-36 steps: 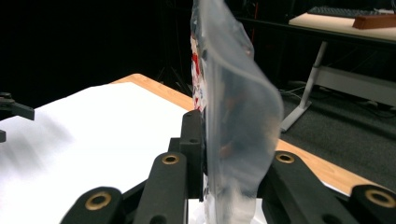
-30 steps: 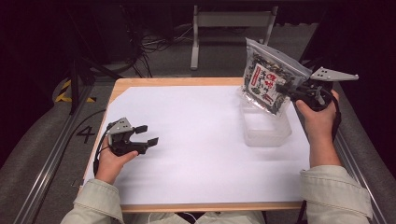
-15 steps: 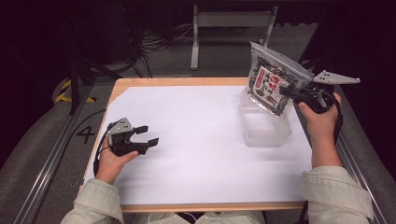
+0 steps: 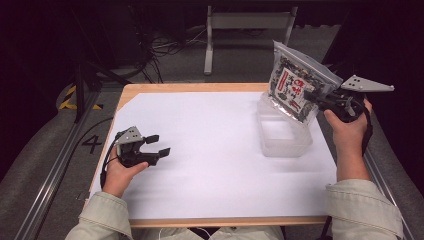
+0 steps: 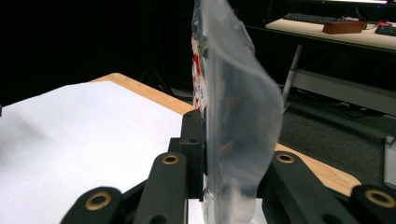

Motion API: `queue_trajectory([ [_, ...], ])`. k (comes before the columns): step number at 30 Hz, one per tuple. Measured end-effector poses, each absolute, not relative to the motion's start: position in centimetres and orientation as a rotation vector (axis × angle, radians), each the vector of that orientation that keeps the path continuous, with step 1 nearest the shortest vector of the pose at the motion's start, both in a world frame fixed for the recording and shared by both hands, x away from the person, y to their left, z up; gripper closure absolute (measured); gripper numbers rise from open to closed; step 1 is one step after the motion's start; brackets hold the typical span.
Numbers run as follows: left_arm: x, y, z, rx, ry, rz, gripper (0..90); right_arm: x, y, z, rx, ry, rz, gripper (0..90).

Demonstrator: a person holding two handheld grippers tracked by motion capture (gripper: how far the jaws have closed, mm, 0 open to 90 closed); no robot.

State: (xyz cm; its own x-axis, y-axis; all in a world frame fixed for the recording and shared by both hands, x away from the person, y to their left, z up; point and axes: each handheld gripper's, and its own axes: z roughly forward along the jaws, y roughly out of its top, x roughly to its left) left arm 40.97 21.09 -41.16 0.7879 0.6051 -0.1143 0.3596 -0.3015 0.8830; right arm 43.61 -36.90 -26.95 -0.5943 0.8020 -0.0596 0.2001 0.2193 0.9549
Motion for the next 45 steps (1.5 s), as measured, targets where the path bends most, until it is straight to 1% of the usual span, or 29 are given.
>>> queue_trajectory([
  [11, 41.0, 21.3, -41.1, 1.922, 0.728, 0.297, 29.2, 44.3, -35.6, -28.6, 0.96, 2.004, 1.308, 75.8],
  [30, 41.0, 21.3, -41.1, 1.92, 0.731, 0.295, 29.2, 45.0, -36.1, -32.0, 1.062, 2.028, 1.31, 75.7],
  [45, 40.9, 21.2, -41.1, 1.921, 0.734, 0.297, 29.2, 45.1, -36.6, -33.7, 1.136, 2.014, 1.347, 75.8],
])
